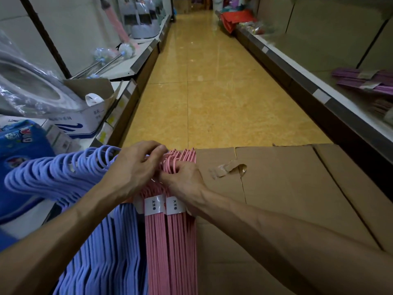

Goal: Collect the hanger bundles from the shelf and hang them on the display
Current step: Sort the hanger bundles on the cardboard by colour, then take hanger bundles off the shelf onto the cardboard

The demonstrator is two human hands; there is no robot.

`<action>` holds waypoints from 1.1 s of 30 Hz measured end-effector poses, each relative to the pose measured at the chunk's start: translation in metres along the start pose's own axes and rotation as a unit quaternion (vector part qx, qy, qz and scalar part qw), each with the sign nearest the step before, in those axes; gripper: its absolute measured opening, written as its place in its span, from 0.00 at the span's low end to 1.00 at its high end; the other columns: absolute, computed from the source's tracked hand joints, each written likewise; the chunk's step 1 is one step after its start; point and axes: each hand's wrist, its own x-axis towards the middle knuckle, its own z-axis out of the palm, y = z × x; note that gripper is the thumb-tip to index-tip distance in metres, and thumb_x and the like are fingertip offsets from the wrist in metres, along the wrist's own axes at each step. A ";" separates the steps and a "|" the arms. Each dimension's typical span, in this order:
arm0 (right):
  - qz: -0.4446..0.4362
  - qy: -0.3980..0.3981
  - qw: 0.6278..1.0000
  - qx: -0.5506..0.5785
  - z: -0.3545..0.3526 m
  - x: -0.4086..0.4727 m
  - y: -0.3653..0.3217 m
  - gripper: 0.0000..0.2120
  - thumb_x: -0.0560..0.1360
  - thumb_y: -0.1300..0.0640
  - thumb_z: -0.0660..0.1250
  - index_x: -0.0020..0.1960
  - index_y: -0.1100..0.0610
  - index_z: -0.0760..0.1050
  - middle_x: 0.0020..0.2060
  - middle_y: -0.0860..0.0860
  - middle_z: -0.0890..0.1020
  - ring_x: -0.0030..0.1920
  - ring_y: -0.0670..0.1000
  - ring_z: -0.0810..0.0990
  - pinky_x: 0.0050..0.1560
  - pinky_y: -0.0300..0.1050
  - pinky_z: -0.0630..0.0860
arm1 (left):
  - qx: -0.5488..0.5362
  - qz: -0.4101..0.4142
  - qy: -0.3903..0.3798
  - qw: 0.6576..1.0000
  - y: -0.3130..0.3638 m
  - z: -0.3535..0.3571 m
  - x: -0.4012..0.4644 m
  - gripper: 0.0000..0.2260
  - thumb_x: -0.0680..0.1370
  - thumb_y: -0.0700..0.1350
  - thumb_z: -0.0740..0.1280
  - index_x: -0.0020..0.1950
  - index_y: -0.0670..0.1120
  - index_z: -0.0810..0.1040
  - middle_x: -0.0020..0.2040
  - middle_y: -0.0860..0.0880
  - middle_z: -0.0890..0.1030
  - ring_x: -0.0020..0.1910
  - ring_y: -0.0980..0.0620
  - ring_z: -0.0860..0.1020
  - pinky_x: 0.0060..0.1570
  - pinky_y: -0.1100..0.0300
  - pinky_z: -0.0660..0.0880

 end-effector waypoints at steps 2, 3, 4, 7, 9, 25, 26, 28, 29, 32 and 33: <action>-0.001 -0.022 1.000 -0.005 -0.008 -0.001 0.001 0.04 0.73 0.59 0.74 0.40 0.53 0.82 0.39 0.54 0.86 0.44 0.54 0.86 0.48 0.52 0.84 | 0.013 0.000 -0.013 1.000 0.003 0.000 -0.001 0.15 0.82 0.53 0.59 0.54 0.48 0.83 0.51 0.49 0.82 0.50 0.51 0.78 0.53 0.49 0.75; -0.003 -0.034 0.999 -0.008 -0.013 -0.003 0.002 0.02 0.72 0.59 0.74 0.42 0.53 0.82 0.40 0.52 0.86 0.44 0.52 0.85 0.49 0.50 0.83 | 0.023 0.003 -0.015 1.000 0.004 0.000 -0.001 0.15 0.82 0.53 0.59 0.54 0.47 0.83 0.51 0.49 0.82 0.50 0.51 0.78 0.53 0.49 0.75; -0.003 -0.042 0.999 -0.012 -0.019 -0.006 0.003 0.04 0.72 0.58 0.75 0.47 0.53 0.83 0.43 0.51 0.86 0.46 0.50 0.85 0.51 0.49 0.83 | 0.034 0.007 -0.017 0.999 0.004 0.000 0.000 0.15 0.82 0.53 0.60 0.55 0.47 0.83 0.51 0.49 0.82 0.50 0.51 0.78 0.53 0.50 0.75; 0.021 -0.048 0.997 -0.057 -0.037 -0.015 0.005 0.21 0.71 0.53 0.77 0.62 0.56 0.79 0.56 0.50 0.83 0.56 0.48 0.81 0.61 0.47 0.79 | 0.062 0.018 -0.015 0.998 0.009 0.001 0.003 0.14 0.81 0.52 0.61 0.54 0.45 0.83 0.51 0.47 0.82 0.50 0.49 0.78 0.51 0.51 0.74; 0.029 -0.045 0.995 -0.090 -0.052 -0.024 0.007 0.23 0.72 0.53 0.77 0.65 0.56 0.76 0.57 0.50 0.81 0.57 0.48 0.80 0.61 0.46 0.78 | 0.071 0.026 -0.014 0.997 0.015 0.001 0.006 0.13 0.81 0.50 0.62 0.54 0.45 0.83 0.52 0.46 0.82 0.51 0.48 0.78 0.51 0.51 0.73; 0.082 0.052 0.980 -0.174 -0.259 -0.132 0.004 0.07 0.78 0.57 0.66 0.55 0.55 0.80 0.39 0.47 0.79 0.43 0.46 0.80 0.49 0.48 0.81 | -0.063 0.086 -0.095 0.990 0.163 0.082 0.026 0.12 0.76 0.60 0.60 0.50 0.59 0.82 0.50 0.60 0.83 0.51 0.57 0.80 0.45 0.58 0.75; 0.083 0.064 0.979 -0.177 -0.272 -0.139 0.003 0.08 0.79 0.57 0.66 0.55 0.56 0.80 0.40 0.47 0.80 0.43 0.46 0.80 0.49 0.47 0.81 | -0.080 0.087 -0.097 0.988 0.175 0.089 0.026 0.13 0.76 0.61 0.60 0.51 0.59 0.82 0.49 0.60 0.83 0.51 0.57 0.80 0.47 0.56 0.76; 0.082 0.084 0.976 -0.185 -0.298 -0.151 0.001 0.08 0.79 0.57 0.66 0.56 0.57 0.80 0.41 0.47 0.80 0.43 0.45 0.80 0.48 0.44 0.80 | -0.112 0.095 -0.101 0.984 0.199 0.100 0.024 0.14 0.76 0.64 0.60 0.53 0.62 0.81 0.48 0.62 0.84 0.51 0.56 0.81 0.51 0.50 0.79; 0.079 0.093 0.974 -0.192 -0.310 -0.158 -0.001 0.08 0.79 0.57 0.66 0.56 0.57 0.80 0.41 0.47 0.80 0.42 0.45 0.80 0.48 0.43 0.80 | -0.126 0.103 -0.105 0.981 0.211 0.106 0.022 0.15 0.76 0.67 0.60 0.53 0.63 0.81 0.47 0.63 0.83 0.51 0.57 0.81 0.52 0.48 0.79; 0.068 0.114 0.968 -0.214 -0.345 -0.177 -0.008 0.09 0.80 0.56 0.65 0.58 0.57 0.80 0.45 0.48 0.81 0.44 0.45 0.80 0.48 0.42 0.80 | -0.176 0.114 -0.117 0.971 0.246 0.124 0.018 0.20 0.73 0.71 0.60 0.53 0.62 0.81 0.47 0.62 0.84 0.50 0.58 0.82 0.54 0.47 0.80; 0.063 0.123 0.965 -0.223 -0.358 -0.184 -0.012 0.09 0.80 0.56 0.65 0.58 0.56 0.79 0.46 0.48 0.81 0.45 0.45 0.81 0.49 0.42 0.80 | -0.191 0.113 -0.127 0.967 0.258 0.129 0.017 0.17 0.74 0.70 0.61 0.53 0.62 0.81 0.47 0.61 0.84 0.49 0.59 0.82 0.55 0.47 0.80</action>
